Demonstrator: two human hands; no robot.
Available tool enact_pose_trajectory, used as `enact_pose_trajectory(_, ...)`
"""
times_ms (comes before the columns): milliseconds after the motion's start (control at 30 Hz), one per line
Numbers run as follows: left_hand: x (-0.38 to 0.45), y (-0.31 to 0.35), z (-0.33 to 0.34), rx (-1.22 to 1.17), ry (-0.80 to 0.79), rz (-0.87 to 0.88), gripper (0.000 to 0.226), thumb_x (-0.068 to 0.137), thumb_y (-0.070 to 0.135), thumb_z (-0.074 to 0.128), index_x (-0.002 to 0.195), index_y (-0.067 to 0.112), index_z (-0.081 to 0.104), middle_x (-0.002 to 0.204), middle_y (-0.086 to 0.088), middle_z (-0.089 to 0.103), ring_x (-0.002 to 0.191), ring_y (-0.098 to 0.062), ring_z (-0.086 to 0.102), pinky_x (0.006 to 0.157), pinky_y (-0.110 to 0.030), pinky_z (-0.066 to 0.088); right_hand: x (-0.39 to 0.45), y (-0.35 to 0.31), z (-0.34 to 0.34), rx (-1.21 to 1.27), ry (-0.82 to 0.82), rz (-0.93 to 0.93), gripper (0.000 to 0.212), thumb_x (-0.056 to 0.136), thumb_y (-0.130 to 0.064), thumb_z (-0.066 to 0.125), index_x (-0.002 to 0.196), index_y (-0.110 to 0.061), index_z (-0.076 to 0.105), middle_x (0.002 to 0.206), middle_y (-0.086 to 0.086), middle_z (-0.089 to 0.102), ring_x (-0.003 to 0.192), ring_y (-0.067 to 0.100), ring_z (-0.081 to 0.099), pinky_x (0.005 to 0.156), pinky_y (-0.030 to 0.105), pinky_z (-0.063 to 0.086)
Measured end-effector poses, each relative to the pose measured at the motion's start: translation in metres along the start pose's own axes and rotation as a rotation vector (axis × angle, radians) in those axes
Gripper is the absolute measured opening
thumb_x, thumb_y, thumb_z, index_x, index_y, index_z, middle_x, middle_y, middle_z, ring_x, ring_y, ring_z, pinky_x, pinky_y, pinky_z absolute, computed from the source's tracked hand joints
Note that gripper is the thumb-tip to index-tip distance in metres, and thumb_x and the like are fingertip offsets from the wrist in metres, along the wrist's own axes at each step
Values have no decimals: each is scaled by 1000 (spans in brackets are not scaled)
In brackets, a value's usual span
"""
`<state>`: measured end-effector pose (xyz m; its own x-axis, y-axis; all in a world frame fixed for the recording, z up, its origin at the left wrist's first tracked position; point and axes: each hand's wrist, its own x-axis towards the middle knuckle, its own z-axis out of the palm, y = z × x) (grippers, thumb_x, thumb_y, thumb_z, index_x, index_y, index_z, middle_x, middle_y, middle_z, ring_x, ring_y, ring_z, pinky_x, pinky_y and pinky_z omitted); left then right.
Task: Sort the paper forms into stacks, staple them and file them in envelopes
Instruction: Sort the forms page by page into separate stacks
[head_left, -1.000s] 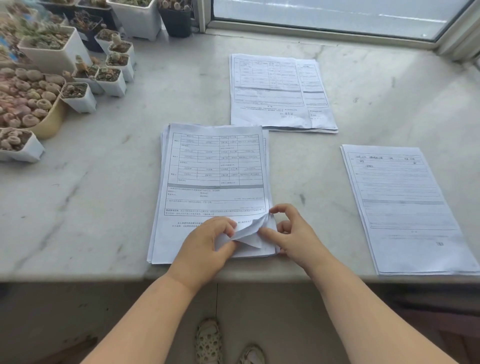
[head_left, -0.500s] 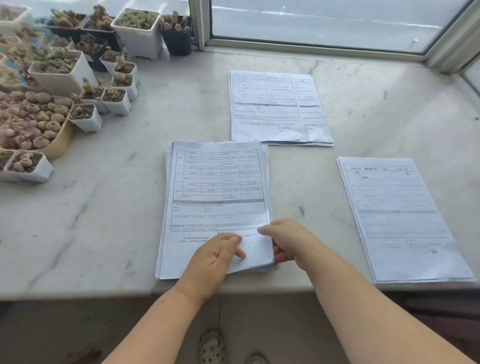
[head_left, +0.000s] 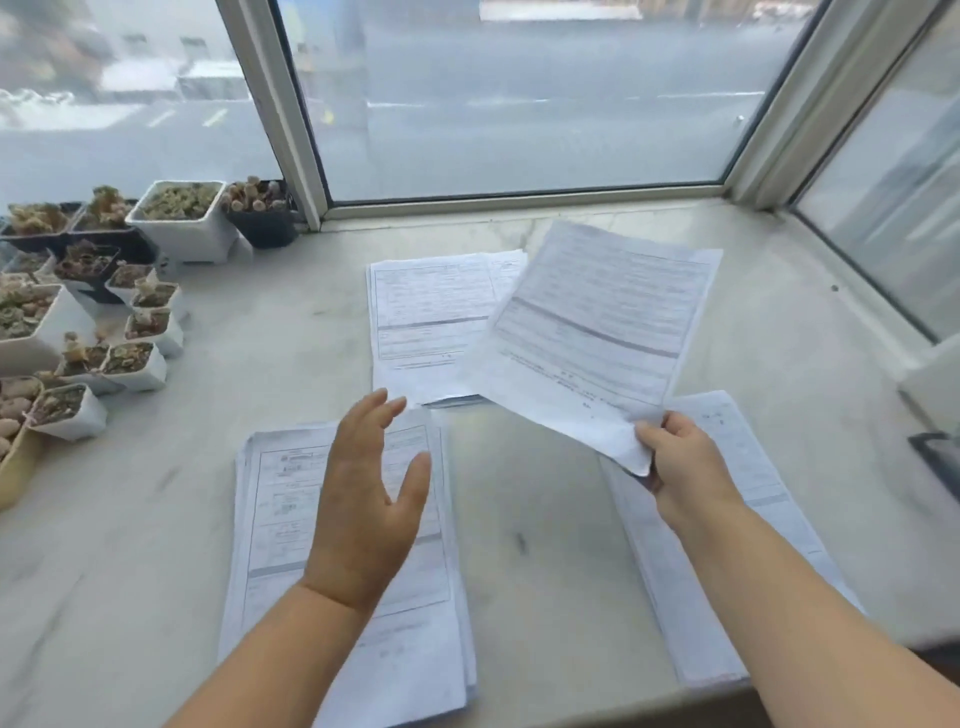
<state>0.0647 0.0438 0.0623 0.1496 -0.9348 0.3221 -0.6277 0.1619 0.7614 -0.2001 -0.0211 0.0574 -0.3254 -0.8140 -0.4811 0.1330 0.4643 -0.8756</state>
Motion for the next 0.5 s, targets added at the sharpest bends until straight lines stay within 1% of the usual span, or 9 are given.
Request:
enact_pose_trajectory(67,18,3,34,111,-145,-18,60,87,38,56,139,12,44,144,-1,42,137,-13,34,114,-21,22,47,-21,-36,-93,137,-82,23,92,4,48,91,-11,65,84,4,65,69,14,59,67,31,52)
enact_pose_trajectory(133,39,6,71,245,-317,-54,69,89,37,63,146,14,33,151,-2,35,141,-14,28,115,-22,17,92,-39,-70,-245,225,-144,20,88,0,51,94,-9,67,81,4,64,72,21,58,73,40,54)
enact_pose_trajectory(200,63,6,110,349,-425,-106,80,89,41,63,151,15,19,156,0,24,144,-15,21,116,-26,15,131,-52,-96,-418,268,-175,16,85,-7,52,84,-15,67,79,5,65,74,25,58,77,47,54)
enact_pose_trajectory(233,76,5,129,415,-467,-143,85,89,46,60,152,15,12,158,0,17,146,-17,15,118,-28,13,146,-58,-106,-491,272,-189,16,84,-8,53,82,-16,66,81,7,66,74,26,58,75,45,53)
enact_pose_trajectory(300,101,0,164,571,-553,-229,94,88,56,55,153,16,1,161,-4,6,148,-21,5,120,-36,10,173,-66,-119,-572,234,-226,18,85,-6,53,89,-17,66,86,9,68,76,28,59,72,36,48)
enact_pose_trajectory(367,121,-7,192,675,-618,-336,100,84,64,54,152,18,-2,160,-5,1,148,-26,2,118,-43,15,196,-73,-127,-628,181,-254,21,88,-3,51,94,-18,65,86,7,68,79,29,59,67,30,44)
enact_pose_trajectory(400,128,-11,202,702,-631,-385,102,82,67,54,152,19,-1,159,-6,3,147,-28,5,117,-45,20,205,-76,-128,-654,157,-261,22,89,-3,50,93,-19,64,84,5,68,79,28,59,65,28,43)
enact_pose_trajectory(433,132,-16,210,729,-631,-409,101,81,69,52,151,18,1,157,-8,8,144,-30,10,113,-45,27,214,-77,-130,-673,135,-262,22,89,-3,49,90,-20,64,82,2,68,77,28,59,64,28,42)
enact_pose_trajectory(500,139,-19,219,821,-617,-386,92,86,69,43,151,16,5,150,-10,18,138,-32,22,103,-41,39,227,-80,-131,-697,90,-258,25,89,-4,49,82,-22,63,77,-2,68,73,27,58,63,28,41)
